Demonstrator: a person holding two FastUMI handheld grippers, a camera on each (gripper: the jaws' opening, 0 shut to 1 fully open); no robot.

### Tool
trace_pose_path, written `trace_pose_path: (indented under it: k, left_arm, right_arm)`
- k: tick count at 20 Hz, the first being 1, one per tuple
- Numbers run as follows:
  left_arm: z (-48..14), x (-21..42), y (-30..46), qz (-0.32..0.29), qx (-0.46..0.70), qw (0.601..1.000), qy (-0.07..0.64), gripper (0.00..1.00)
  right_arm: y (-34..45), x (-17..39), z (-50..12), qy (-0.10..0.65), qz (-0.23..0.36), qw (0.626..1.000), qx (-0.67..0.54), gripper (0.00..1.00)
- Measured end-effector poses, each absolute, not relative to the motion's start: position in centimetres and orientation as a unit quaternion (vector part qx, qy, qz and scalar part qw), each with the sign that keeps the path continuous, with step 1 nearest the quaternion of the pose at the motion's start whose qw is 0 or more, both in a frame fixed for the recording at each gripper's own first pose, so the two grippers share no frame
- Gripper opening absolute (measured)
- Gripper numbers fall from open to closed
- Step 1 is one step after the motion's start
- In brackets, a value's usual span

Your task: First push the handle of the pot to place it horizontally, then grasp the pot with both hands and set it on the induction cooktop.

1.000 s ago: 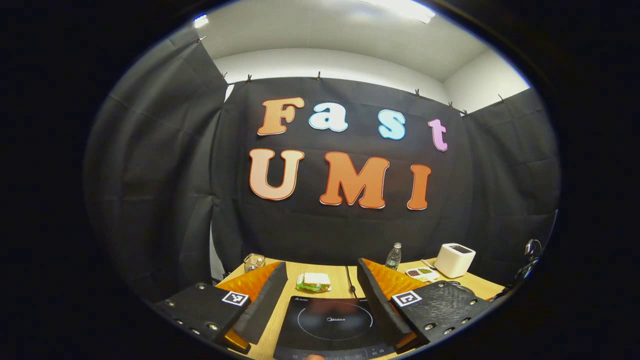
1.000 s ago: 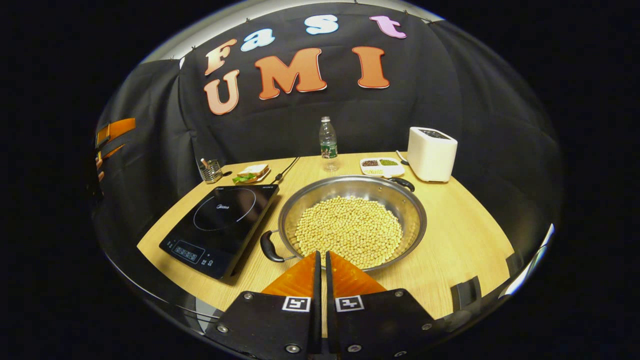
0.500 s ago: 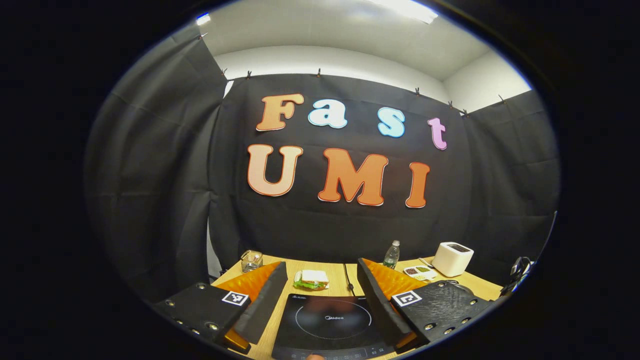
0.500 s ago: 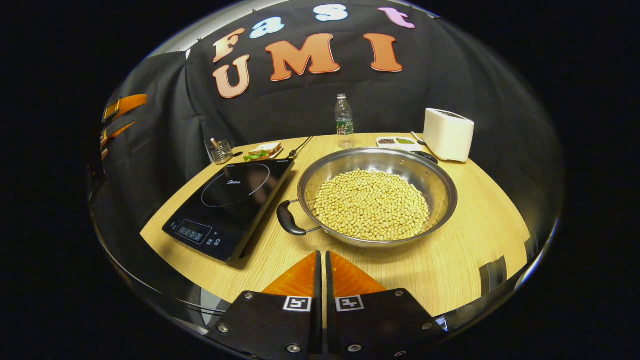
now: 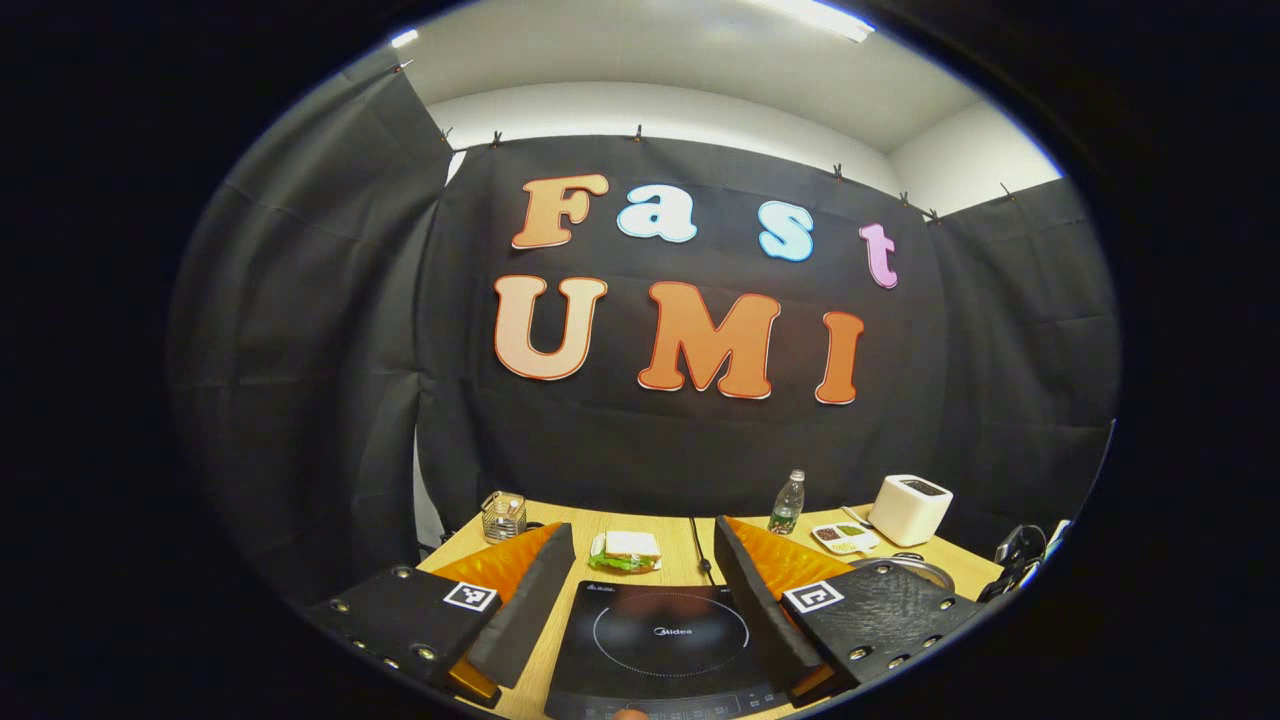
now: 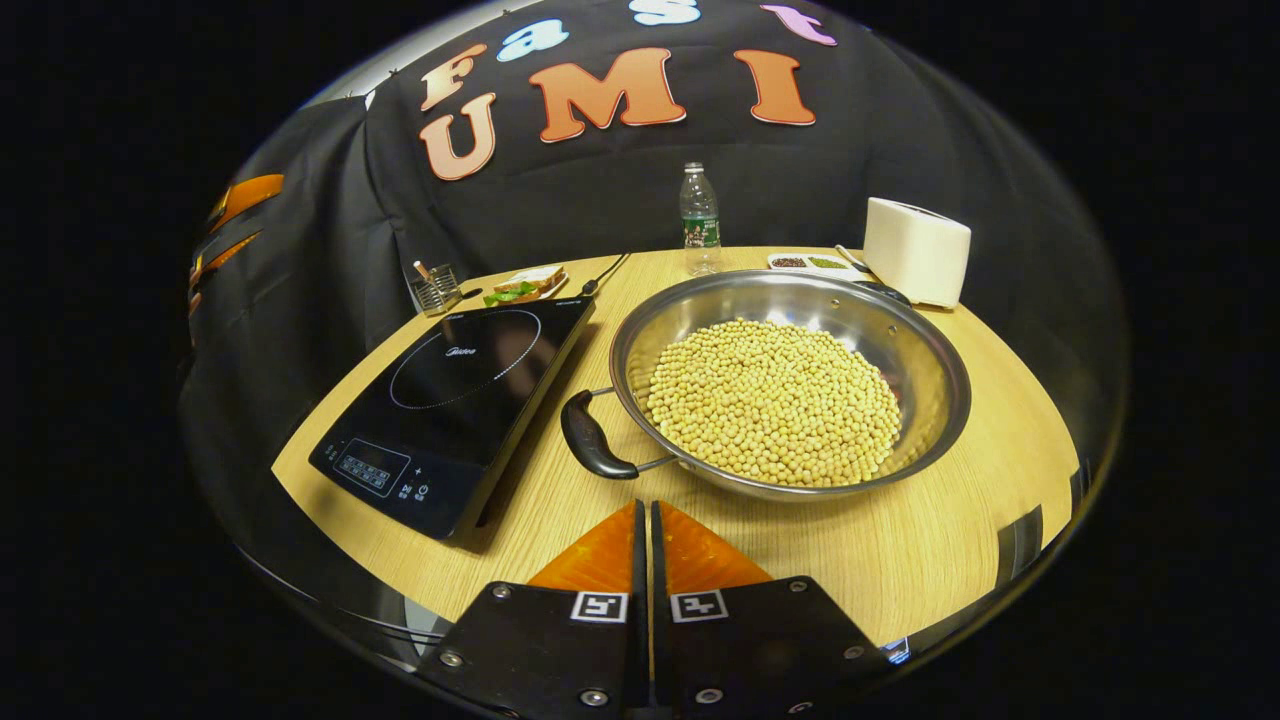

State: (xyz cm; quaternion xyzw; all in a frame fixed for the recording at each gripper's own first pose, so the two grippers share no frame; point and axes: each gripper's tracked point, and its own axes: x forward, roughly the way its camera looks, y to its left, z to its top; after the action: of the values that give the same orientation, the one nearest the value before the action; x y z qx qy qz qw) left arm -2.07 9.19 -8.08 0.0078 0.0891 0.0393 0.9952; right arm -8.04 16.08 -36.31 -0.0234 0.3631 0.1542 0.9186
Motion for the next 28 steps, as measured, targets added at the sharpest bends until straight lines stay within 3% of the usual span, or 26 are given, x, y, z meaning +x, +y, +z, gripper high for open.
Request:
trace_pose_path:
  k: [28]
  left_arm:
    - [-9.1, -0.5, 13.1, 0.072, 0.002, 0.992, 0.105, 0.89]
  right_arm:
    - [20.6, -3.5, -37.4, 0.378, 0.155, 0.913, 0.007, 0.01]
